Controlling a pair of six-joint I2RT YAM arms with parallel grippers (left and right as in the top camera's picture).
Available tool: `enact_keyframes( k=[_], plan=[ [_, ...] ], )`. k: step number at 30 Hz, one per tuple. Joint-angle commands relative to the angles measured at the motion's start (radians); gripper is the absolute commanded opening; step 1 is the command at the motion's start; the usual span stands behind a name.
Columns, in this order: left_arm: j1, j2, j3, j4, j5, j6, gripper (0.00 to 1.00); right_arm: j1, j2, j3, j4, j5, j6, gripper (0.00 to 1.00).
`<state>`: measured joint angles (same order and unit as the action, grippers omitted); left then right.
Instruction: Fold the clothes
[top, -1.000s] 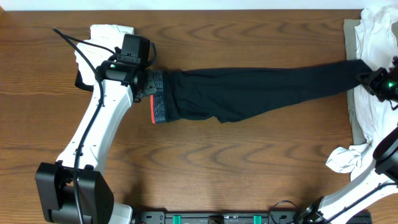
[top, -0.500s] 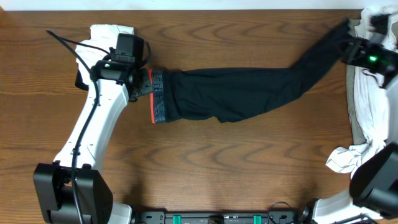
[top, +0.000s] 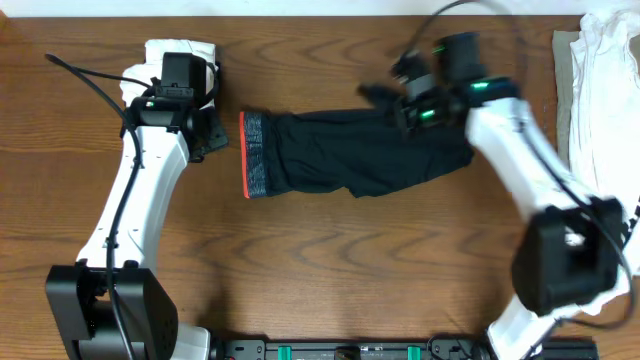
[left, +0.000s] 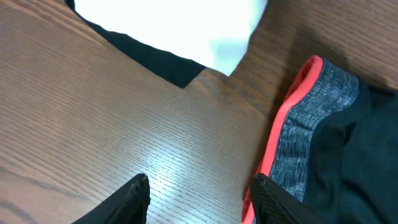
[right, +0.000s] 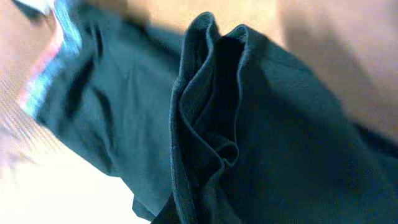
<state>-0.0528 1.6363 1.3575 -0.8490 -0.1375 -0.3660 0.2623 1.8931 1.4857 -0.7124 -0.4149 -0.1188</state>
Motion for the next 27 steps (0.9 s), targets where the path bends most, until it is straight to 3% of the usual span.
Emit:
enact_keyframes(
  k=[1, 6, 13, 19, 24, 27],
  plan=[
    [0.010, 0.007, 0.004, 0.000, -0.005, -0.005, 0.54, 0.087, 0.104, 0.003, 0.003, 0.090, -0.020, 0.01],
    [0.011, 0.007, 0.004, 0.001, -0.005, -0.005, 0.55, 0.191, 0.237, 0.003, 0.028, 0.090, 0.018, 0.01],
    [0.011, 0.007, 0.004, 0.001, -0.005, -0.005, 0.54, 0.246, 0.252, 0.013, 0.037, 0.098, 0.018, 0.01],
    [0.011, 0.007, 0.004, 0.000, -0.005, -0.006, 0.54, 0.198, 0.198, 0.101, -0.078, 0.078, 0.021, 0.23],
    [0.010, 0.007, 0.004, 0.000, -0.001, -0.006, 0.54, 0.137, 0.102, 0.145, -0.145, -0.019, 0.021, 0.59],
    [0.010, 0.007, 0.004, 0.001, 0.043, -0.005, 0.55, 0.100, 0.039, 0.145, -0.162, -0.023, 0.021, 0.68]
  ],
)
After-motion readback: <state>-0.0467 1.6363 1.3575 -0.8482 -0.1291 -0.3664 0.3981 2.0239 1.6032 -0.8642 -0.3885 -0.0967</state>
